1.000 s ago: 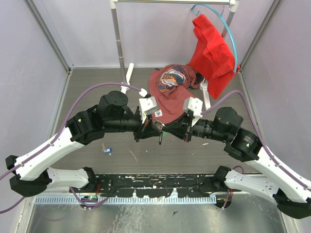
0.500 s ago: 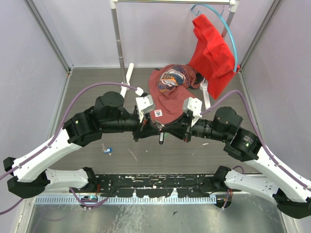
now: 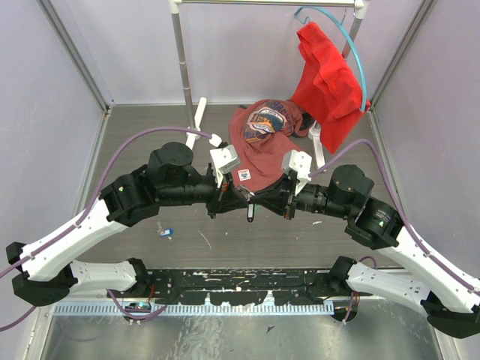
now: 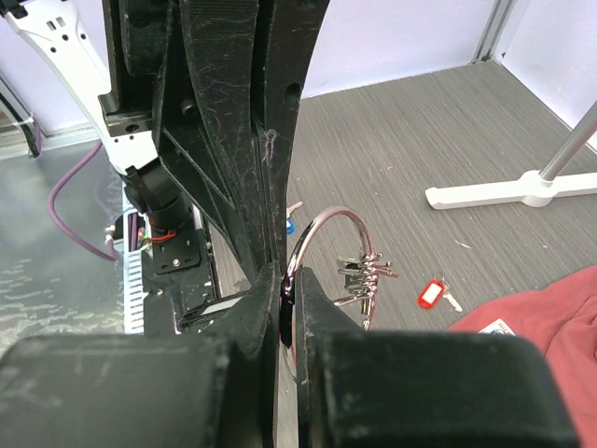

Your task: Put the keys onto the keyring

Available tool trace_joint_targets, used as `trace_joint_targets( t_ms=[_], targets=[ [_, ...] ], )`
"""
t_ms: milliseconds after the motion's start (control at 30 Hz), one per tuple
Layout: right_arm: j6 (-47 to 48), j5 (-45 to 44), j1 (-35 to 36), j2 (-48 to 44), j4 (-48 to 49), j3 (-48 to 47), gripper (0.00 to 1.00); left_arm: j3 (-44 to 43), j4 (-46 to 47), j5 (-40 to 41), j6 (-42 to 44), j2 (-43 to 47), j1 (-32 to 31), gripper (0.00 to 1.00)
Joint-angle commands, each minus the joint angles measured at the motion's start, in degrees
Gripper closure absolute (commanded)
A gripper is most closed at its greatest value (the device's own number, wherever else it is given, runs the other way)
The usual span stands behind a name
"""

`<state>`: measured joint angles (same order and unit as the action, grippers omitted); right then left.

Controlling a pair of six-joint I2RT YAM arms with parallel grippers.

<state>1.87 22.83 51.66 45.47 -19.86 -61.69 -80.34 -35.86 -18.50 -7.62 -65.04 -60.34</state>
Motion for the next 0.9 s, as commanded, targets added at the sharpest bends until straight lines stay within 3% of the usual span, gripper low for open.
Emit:
trace_joint_targets(
  t_ms=[0,400,867],
  targets=[
    [-0.31,3.18,0.46,-1.27,4.21,-0.66,1.0,1.17,3.69,3.5,-2.06,-0.89,0.08,1.0],
    [-0.15,2.46,0.44,-1.96,4.08,-0.49,1.0,1.66,1.83,6.57,-4.41,-1.74,0.52,1.0],
    [-0.44,-0.11,0.46,-4.59,5.71,0.88,1.0,4.28,4.78,3.61,-11.43,-2.57,1.66,1.0]
  ],
)
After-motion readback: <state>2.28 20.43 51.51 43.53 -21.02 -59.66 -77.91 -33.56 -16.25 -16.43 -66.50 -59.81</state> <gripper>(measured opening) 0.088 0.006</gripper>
